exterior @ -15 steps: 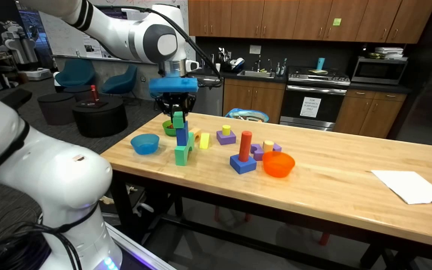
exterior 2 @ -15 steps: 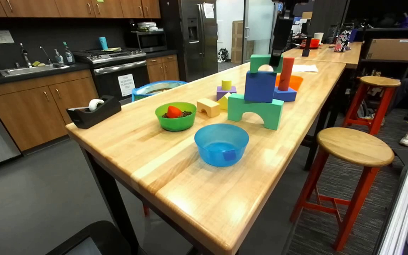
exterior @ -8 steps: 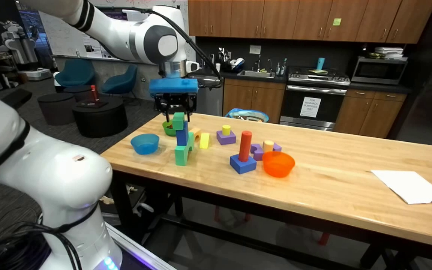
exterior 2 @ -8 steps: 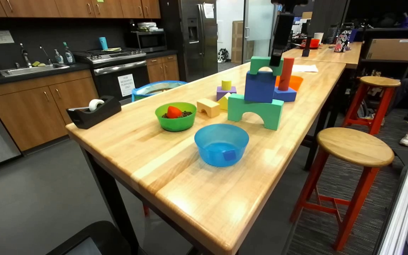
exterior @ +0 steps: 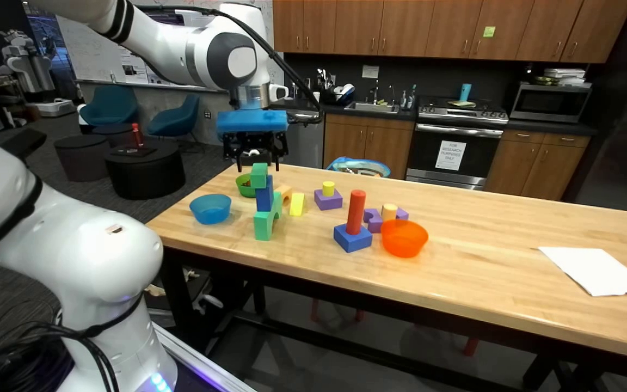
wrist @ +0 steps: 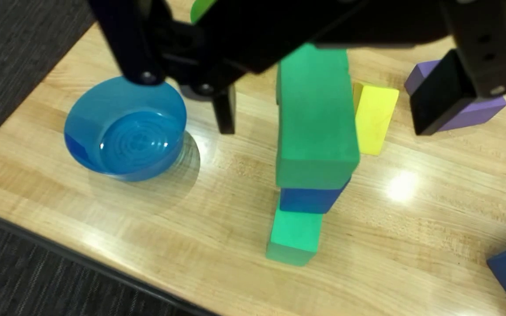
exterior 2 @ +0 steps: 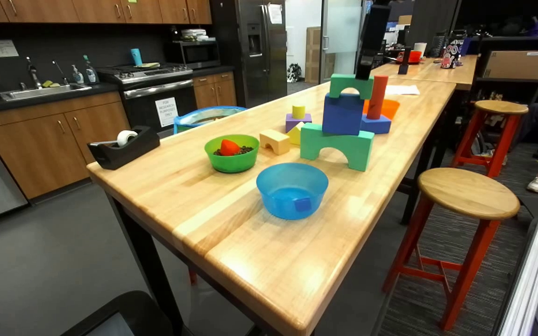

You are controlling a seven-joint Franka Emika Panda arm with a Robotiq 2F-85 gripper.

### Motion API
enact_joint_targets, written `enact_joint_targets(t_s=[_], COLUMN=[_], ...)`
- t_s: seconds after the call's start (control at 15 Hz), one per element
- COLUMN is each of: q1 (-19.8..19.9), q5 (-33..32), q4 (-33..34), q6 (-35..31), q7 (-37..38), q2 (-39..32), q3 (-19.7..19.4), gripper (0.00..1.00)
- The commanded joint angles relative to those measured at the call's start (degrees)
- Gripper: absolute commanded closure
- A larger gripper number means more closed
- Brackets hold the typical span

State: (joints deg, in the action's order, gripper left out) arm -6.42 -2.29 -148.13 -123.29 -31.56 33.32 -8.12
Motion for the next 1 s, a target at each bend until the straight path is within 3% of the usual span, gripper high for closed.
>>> enact_joint_targets(t_s=[0.0,0.47,0.93], q1=[0.1,0.68,1.11], q5=[-0.42,-0.82,-0.06], q4=[-0.53,-0.82,0.09], q6=[0.91,1.15,-2.61], q7=[-2.18,-10.46,-27.93], q2=[4.33,11.51,10.8], q3=[-0.19,-4.68,-13.56], gripper=[0.0,0.0,0.0])
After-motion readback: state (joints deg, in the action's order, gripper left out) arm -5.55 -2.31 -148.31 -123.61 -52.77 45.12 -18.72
